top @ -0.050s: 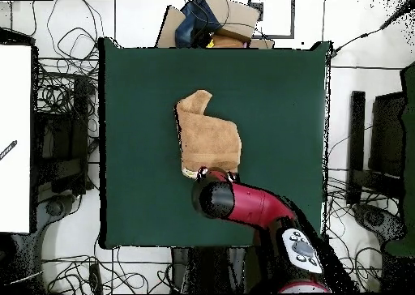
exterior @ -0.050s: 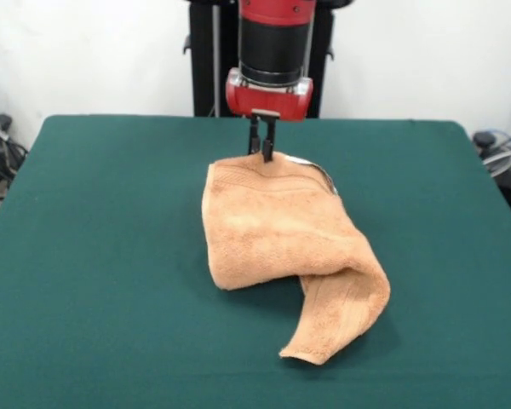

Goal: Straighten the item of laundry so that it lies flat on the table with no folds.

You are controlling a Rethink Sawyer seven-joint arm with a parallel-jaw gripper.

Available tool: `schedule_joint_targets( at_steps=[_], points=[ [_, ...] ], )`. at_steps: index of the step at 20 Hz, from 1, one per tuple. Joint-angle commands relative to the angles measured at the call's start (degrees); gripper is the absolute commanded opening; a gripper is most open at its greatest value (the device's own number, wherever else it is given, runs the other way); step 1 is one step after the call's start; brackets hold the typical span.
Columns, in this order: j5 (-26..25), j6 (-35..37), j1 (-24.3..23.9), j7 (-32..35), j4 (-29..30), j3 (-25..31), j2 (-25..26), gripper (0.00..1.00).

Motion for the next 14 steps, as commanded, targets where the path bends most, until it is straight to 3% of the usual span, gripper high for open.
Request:
schedule_joint_targets(
  at_steps=[1, 14],
  points=[
    [1.2, 0.7, -2.6, 9.1, 2.8, 4.8, -2.1, 0.0],
    [-1.2, -0.5, -6.8, 7.0, 4.3, 6.9, -2.6, 0.0]
  ],
)
